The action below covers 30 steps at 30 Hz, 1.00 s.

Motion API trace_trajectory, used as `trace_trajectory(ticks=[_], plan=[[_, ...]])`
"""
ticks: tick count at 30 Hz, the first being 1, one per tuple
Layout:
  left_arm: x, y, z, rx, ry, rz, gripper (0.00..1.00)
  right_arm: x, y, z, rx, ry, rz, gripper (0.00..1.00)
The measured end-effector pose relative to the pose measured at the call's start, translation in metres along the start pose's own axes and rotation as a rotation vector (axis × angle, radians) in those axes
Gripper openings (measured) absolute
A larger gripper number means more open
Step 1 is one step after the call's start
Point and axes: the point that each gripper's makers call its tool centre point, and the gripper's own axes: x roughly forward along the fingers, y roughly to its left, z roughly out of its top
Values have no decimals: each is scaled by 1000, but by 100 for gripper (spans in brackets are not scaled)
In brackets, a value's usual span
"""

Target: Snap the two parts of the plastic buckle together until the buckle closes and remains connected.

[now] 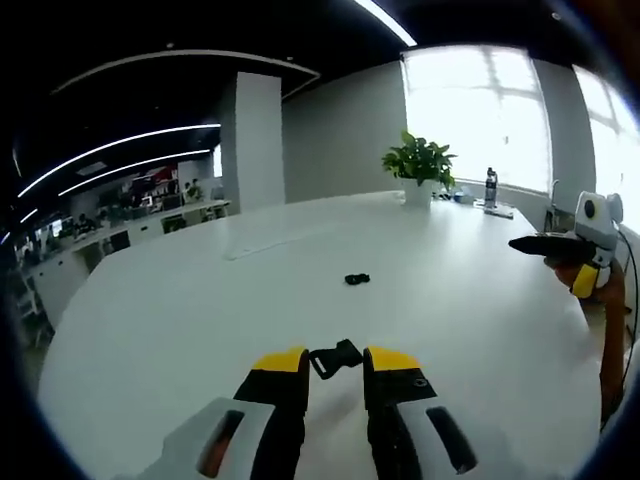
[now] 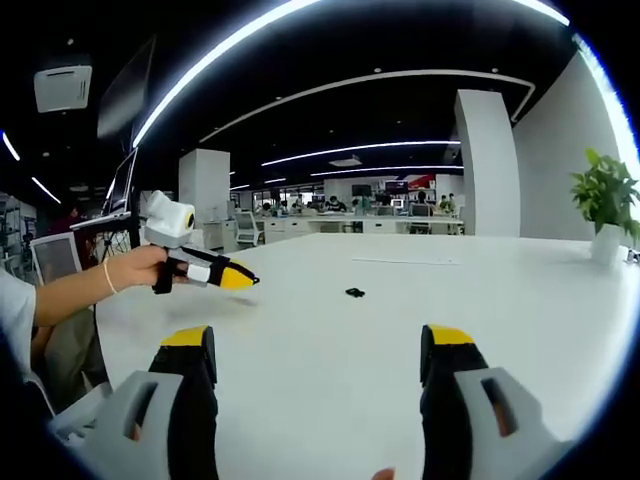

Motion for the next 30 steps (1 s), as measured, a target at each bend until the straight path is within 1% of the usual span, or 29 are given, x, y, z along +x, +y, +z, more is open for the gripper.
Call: trace_trajectory(ticks=[3, 8, 15, 21, 26, 30], plan=[[-1, -14, -1, -20, -6, -27, 21, -1, 0, 0, 1, -1, -1, 85], [-2, -25, -3, 10, -1, -19, 21, -2, 0, -1, 1, 1, 1, 85], [-2, -24, -5, 9, 0, -3, 21, -4, -2, -3, 2, 5, 1, 85], [-7, -24, -6, -14, -10, 16, 21, -3, 1, -3, -4, 9, 10, 84], [-10, -23, -12, -21, -3, 38, 21, -2, 5, -2, -3, 7, 24, 84], [-12, -25, -19, -35, 5, 57, 21, 0, 8, -3, -7, 9, 32, 84]])
